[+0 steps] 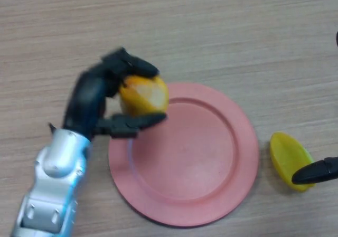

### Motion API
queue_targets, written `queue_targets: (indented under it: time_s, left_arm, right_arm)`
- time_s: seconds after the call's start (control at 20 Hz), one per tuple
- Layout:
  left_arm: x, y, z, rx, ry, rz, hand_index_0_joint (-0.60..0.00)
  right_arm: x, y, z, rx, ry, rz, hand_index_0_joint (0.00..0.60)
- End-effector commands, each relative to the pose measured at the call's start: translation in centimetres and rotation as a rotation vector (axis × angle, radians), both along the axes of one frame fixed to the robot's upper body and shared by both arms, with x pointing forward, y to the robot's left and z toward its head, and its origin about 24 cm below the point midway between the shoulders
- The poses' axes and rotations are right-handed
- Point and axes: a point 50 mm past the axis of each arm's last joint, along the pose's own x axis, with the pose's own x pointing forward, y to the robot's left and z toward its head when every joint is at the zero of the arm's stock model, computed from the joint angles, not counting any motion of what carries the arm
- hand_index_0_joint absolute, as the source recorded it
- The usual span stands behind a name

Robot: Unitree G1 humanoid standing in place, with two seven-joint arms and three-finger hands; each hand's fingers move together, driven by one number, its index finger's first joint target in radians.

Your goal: Pick up the yellow pear and place it on the plate

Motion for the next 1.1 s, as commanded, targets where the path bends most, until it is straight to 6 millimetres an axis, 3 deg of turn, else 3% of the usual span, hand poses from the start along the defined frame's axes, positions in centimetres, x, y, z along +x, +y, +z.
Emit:
queue_targets:
  time_s: [0.05, 0.35, 0.75, 0.8, 0.85, 1.0, 1.05, 1.1]
  left_arm:
    - [-0.4, -0.9, 1.5, 0.026, -0.164, -0.040, -0.600]
    - [0.0, -2.2, 0.2, 0.011, -0.054, -0.055, -0.600]
    - [0.4, -3.4, -0.4, 0.131, -0.102, -0.042, -0.600]
    - [0.3, -3.4, -0.4, 0.133, -0.101, -0.044, -0.552]
    - [0.3, -3.4, -0.4, 0.136, -0.096, -0.046, -0.402]
    - [0.3, -3.0, 0.1, 0.133, -0.084, -0.046, -0.052]
    - [0.3, -2.9, 0.6, 0.134, -0.099, -0.044, 0.000]
    - [0.3, -2.8, 0.8, 0.129, -0.104, -0.045, 0.000]
  right_arm:
    - [-1.3, -0.6, 2.6, -0.037, -0.195, -0.038, 0.000]
    - [-1.3, -0.8, 2.5, -0.055, -0.175, -0.051, 0.000]
    - [-1.6, -1.2, 2.4, -0.043, -0.179, -0.062, 0.000]
    - [-1.6, -1.2, 2.4, -0.044, -0.181, -0.062, 0.000]
    - [-1.7, -1.2, 2.4, -0.043, -0.182, -0.062, 0.000]
    - [-1.6, -1.2, 2.4, -0.033, -0.189, -0.064, 0.000]
    - [-1.5, -1.1, 2.4, -0.024, -0.182, -0.058, 0.000]
    - [-1.5, -1.1, 2.5, -0.024, -0.181, -0.056, 0.000]
